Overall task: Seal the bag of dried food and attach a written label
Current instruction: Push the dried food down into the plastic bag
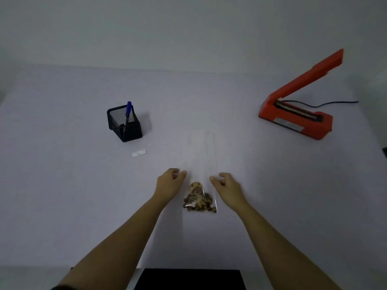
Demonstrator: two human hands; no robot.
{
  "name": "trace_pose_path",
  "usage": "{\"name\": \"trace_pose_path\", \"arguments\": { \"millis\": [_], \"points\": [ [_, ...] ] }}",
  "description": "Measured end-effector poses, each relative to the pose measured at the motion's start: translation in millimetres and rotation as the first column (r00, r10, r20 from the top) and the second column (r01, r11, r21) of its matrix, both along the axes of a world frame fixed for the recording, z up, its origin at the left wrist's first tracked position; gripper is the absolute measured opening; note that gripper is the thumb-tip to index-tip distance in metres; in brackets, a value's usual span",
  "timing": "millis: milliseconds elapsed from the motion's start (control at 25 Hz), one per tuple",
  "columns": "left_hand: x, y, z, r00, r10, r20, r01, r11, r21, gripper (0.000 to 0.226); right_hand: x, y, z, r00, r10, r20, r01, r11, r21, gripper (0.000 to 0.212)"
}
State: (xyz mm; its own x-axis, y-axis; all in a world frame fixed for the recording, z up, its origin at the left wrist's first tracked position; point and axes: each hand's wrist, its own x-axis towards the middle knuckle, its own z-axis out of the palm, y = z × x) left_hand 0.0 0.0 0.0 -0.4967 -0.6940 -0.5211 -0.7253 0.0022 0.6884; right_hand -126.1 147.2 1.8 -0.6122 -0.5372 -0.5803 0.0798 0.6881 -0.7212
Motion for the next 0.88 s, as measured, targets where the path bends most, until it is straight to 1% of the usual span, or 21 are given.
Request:
{"name": "trace_pose_path", "arguments": {
  "millis": [80,160,320,400,520,760,800,840,880],
  "points": [
    [-3,-3,-6,0.999,0.048,-0.010,-0.047,0.998,0.036,0.043,-4,-4,-4,0.999,-0.037,-0.006,0.037,0.999,0.005,0.051],
    [-3,-3,-9,0.998,0.056,-0.013,-0.055,0.997,0.045,0.034,-5,-4,-10,0.999,-0.038,-0.005,0.038,0.999,0.005,0.043],
    [1,-6,-13,0.995,0.065,-0.073,-0.058,0.994,0.090,0.017,-6,0,-20,0.999,-0.034,0.002,0.034,0.998,-0.043,0.024],
    [3,-9,-14,0.992,0.075,-0.100,-0.062,0.990,0.127,0.014,-5,2,-22,1.000,-0.027,0.001,0.027,0.998,-0.053,0.020],
    [5,-12,-13,0.989,0.070,-0.133,-0.047,0.985,0.166,0.010,-6,2,-23,0.999,-0.020,-0.026,0.018,0.999,-0.047,0.018],
    [5,-9,-12,0.990,0.053,-0.128,-0.039,0.993,0.107,0.006,-3,3,-21,0.997,-0.001,-0.079,-0.001,1.000,-0.026,0.012],
    [6,-8,-12,0.991,0.050,-0.127,-0.036,0.993,0.108,0.006,-2,3,-21,0.997,-0.005,-0.075,0.003,1.000,-0.029,0.010],
    [7,-6,-12,0.989,0.052,-0.140,-0.033,0.991,0.133,0.007,-2,4,-20,0.999,-0.023,-0.040,0.021,0.999,-0.042,0.008],
    [8,-5,-11,0.985,0.058,-0.161,-0.028,0.983,0.179,0.007,-1,4,-18,0.998,-0.053,0.031,0.056,0.996,-0.071,0.006]
  ]
}}
